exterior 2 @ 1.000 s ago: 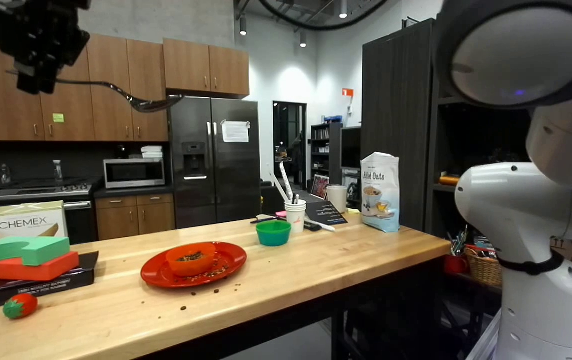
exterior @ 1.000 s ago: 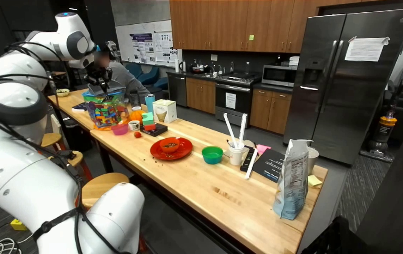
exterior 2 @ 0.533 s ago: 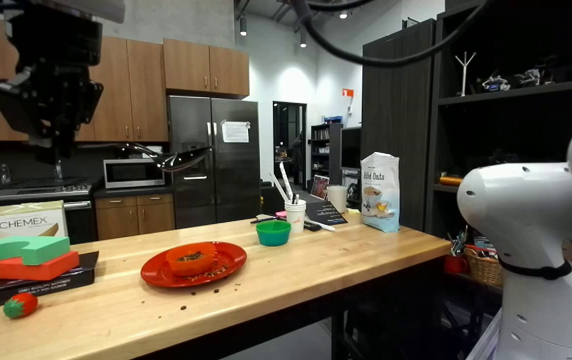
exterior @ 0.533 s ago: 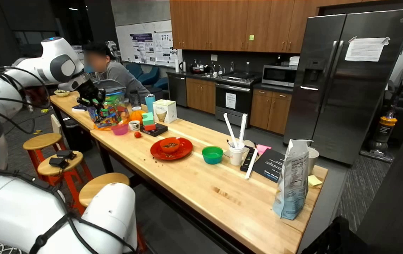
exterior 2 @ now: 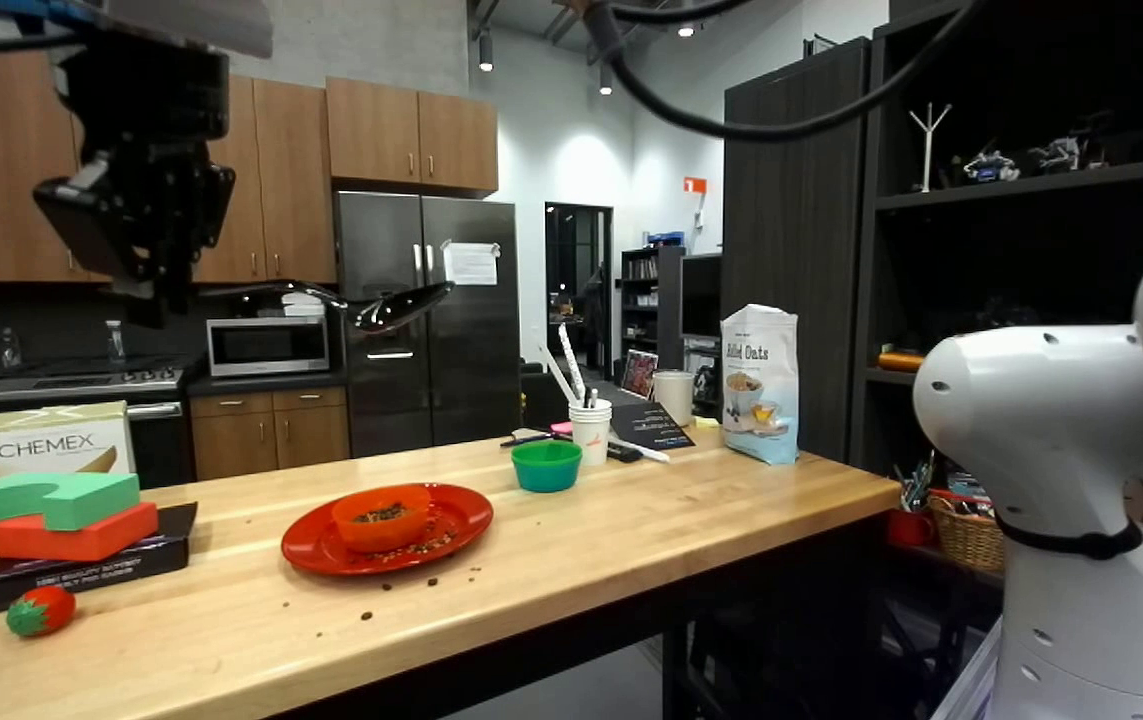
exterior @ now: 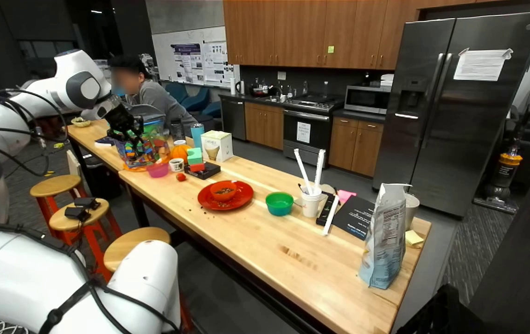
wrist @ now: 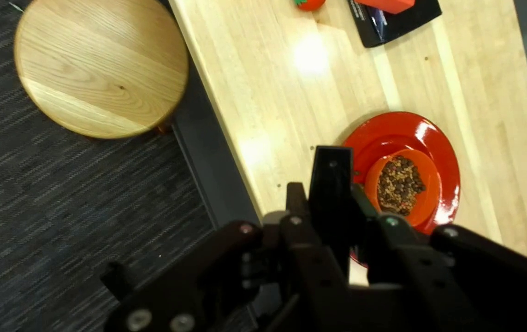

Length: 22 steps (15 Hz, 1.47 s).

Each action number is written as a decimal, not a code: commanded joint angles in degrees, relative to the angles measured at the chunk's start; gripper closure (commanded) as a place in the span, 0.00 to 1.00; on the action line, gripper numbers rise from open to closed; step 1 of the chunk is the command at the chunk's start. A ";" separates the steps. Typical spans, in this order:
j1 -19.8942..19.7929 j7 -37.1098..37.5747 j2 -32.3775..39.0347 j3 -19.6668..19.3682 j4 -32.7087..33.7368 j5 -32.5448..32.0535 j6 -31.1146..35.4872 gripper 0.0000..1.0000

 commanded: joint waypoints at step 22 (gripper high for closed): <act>-1.19 0.32 14.04 -22.29 -9.14 5.64 -13.39 0.94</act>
